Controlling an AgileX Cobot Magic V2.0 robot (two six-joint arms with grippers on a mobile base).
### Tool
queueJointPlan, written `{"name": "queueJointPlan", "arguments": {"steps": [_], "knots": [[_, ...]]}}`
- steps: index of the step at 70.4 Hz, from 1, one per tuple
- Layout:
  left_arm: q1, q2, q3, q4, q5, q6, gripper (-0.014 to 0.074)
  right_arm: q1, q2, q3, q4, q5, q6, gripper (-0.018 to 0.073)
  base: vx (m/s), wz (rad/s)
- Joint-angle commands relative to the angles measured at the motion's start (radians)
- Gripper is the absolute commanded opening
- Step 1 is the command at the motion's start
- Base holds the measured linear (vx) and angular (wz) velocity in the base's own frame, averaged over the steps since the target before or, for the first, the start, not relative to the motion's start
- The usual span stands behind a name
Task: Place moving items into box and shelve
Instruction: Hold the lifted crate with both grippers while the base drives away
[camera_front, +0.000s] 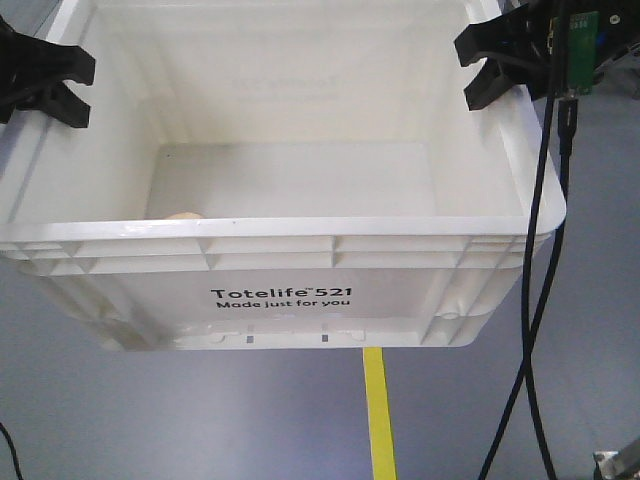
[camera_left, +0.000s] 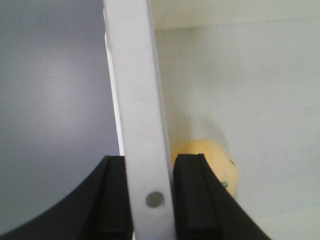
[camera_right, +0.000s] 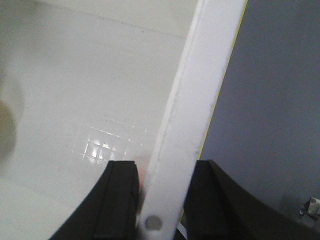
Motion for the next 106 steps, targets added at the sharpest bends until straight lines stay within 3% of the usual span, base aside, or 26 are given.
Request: {"name": "queueJointPlan", "arguments": {"steps": [1, 106], "knots": [[-0.006, -0.047, -0.044, -0.062, -0.112, 0.006, -0.0017, 0.005, -0.060, -0.038, 0.089, -0.023, -0.038, -0.0012, 0.56, -0.10], [-0.006, -0.047, -0.044, -0.062, -0.111, 0.006, -0.0017, 0.005, -0.060, -0.038, 0.090, -0.023, -0.038, -0.0012, 0.51, -0.22]]}}
